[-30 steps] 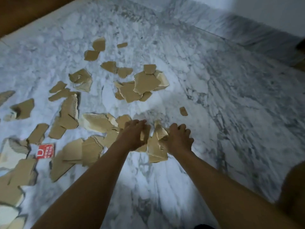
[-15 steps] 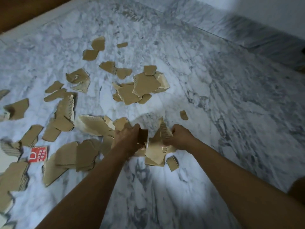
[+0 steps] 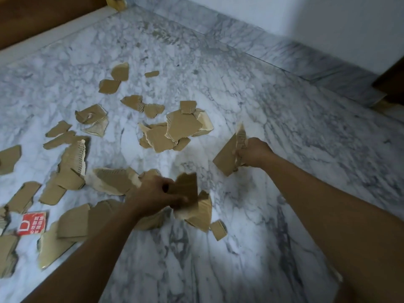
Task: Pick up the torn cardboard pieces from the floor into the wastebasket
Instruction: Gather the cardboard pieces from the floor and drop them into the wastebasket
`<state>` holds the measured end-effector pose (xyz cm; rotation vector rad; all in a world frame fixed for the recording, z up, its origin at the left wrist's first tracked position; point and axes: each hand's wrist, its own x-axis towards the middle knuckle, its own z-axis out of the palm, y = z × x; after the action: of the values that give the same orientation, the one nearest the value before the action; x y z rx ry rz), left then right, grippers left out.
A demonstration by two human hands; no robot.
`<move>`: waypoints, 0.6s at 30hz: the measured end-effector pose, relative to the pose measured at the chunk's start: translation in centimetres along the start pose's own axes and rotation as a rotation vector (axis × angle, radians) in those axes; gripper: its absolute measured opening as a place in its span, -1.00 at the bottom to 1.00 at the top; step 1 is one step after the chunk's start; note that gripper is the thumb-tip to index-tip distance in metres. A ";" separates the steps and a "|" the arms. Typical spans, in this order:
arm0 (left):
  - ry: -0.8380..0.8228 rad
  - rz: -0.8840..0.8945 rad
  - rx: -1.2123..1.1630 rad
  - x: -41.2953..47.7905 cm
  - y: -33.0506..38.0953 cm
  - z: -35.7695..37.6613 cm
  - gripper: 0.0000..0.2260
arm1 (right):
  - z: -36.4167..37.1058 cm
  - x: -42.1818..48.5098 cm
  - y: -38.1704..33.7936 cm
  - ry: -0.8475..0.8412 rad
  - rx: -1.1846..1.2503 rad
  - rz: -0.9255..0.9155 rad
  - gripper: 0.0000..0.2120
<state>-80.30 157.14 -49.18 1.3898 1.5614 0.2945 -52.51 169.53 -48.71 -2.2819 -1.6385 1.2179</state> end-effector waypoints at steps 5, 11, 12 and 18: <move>-0.029 0.032 0.388 1.2 0.8 6.6 -0.73 | 1.3 0.0 -0.4 -0.031 -0.132 0.116 -0.48; 0.139 -0.010 0.557 2.4 -0.1 11.8 -0.51 | 4.9 0.3 1.5 0.088 -0.106 0.226 0.10; 0.140 -0.008 0.540 2.5 -0.2 11.9 -0.50 | 5.2 0.6 1.7 0.092 -0.071 0.233 0.11; 0.110 -0.035 0.359 2.8 0.2 11.4 -0.41 | 5.3 0.5 3.0 0.063 0.060 0.213 -0.15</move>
<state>-70.96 154.95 -55.91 1.6401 1.7904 0.0712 -53.56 166.77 -54.06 -2.4813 -1.3476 1.2029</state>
